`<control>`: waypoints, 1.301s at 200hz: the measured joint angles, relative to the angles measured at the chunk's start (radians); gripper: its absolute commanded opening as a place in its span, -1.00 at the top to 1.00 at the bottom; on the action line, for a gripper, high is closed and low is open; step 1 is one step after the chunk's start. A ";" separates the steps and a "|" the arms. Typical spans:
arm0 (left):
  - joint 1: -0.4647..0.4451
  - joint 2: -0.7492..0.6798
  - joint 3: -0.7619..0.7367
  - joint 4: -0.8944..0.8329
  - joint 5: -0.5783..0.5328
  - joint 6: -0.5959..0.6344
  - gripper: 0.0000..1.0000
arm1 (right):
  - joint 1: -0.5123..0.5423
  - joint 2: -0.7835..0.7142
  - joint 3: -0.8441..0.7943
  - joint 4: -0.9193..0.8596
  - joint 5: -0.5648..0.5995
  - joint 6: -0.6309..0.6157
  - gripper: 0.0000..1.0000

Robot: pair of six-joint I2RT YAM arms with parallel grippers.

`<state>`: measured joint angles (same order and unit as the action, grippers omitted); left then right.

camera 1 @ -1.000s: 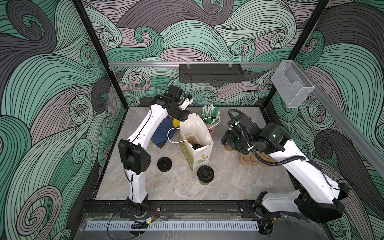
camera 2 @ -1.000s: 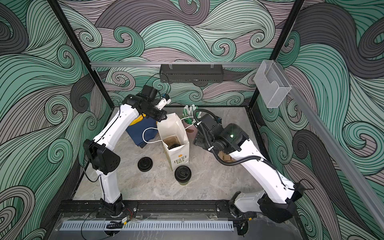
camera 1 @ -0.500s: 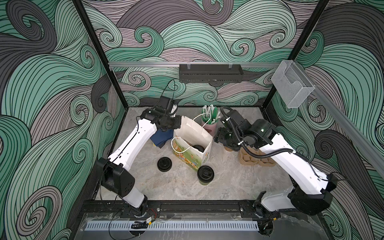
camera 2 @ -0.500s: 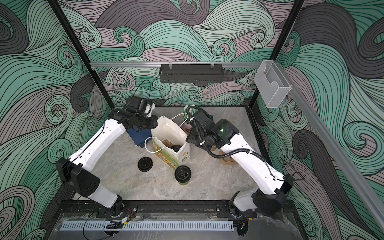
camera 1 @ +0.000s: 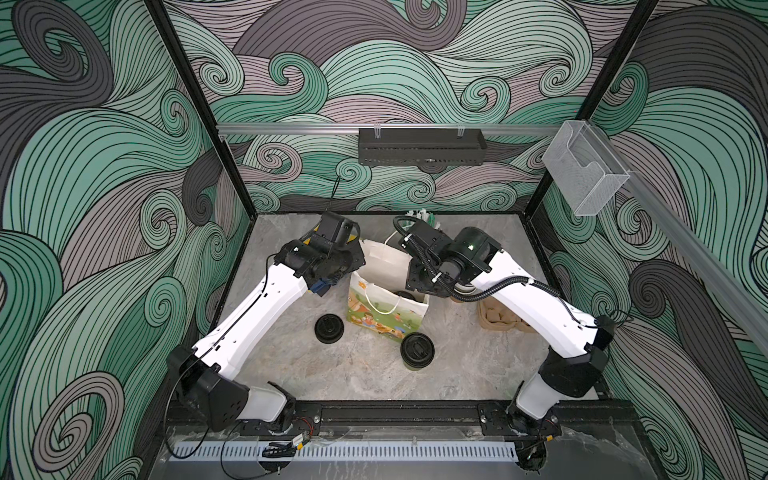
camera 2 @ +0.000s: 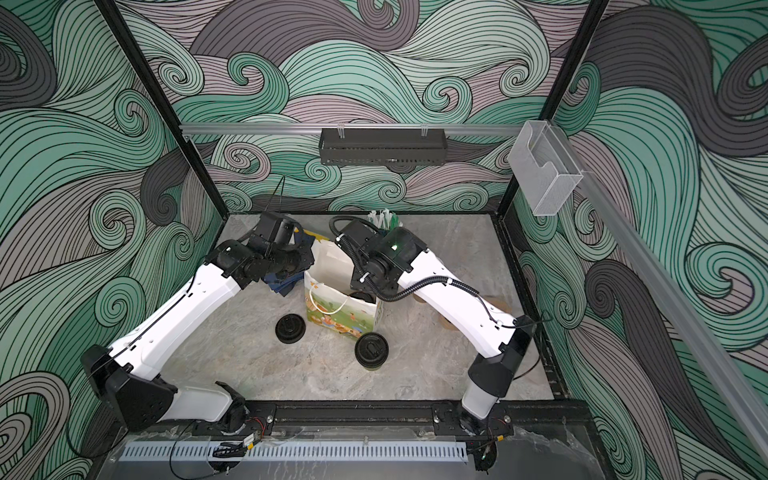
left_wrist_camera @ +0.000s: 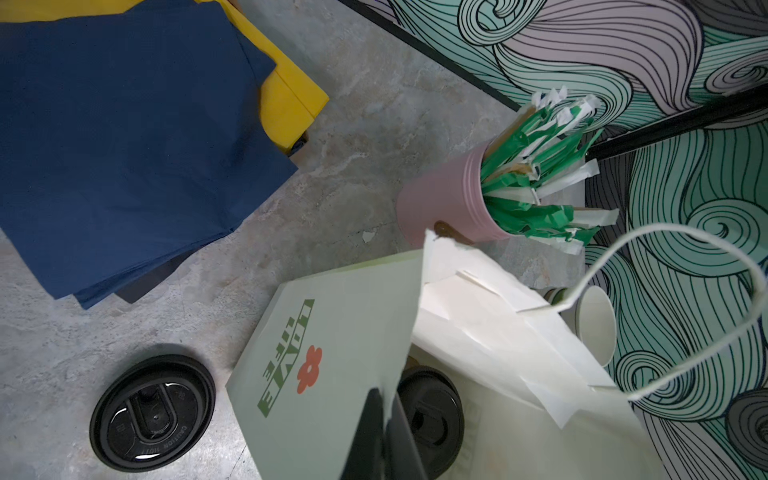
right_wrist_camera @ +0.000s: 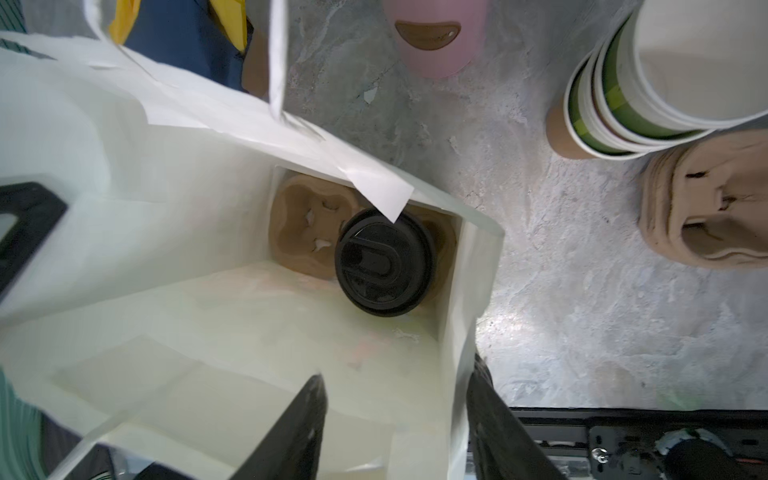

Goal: Pack the takeout coffee

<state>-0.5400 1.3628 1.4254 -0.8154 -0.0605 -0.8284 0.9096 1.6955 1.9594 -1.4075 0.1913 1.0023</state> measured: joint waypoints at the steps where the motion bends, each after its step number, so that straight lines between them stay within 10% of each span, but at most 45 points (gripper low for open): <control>1: -0.002 -0.003 -0.003 0.000 -0.002 -0.001 1.00 | 0.001 0.002 0.002 -0.003 0.002 0.000 0.01; 46: -0.025 -0.085 -0.077 -0.014 -0.079 -0.090 0.97 | 0.006 0.037 0.056 -0.084 0.057 -0.016 0.06; 96: -0.026 -0.113 -0.103 -0.020 -0.109 -0.112 0.48 | 0.011 0.062 0.091 -0.126 0.080 -0.046 0.10; 134: -0.026 -0.159 -0.104 -0.010 -0.158 -0.072 -0.27 | 0.013 0.100 0.090 -0.113 0.075 -0.082 0.50; 169: 0.025 -0.211 -0.061 -0.034 -0.200 0.088 -0.48 | 0.012 0.103 0.102 -0.092 0.100 -0.133 0.94; 210: 0.264 -0.170 0.063 -0.039 0.032 0.377 -0.51 | -0.002 0.127 0.140 -0.027 0.106 -0.237 1.00; 260: 0.305 -0.003 0.137 -0.051 0.324 0.646 -0.55 | -0.050 0.171 0.138 0.159 0.059 -0.379 1.00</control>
<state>-0.2352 1.3602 1.5623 -0.8669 0.2638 -0.1825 0.8597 1.8668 2.0975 -1.2480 0.2501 0.6235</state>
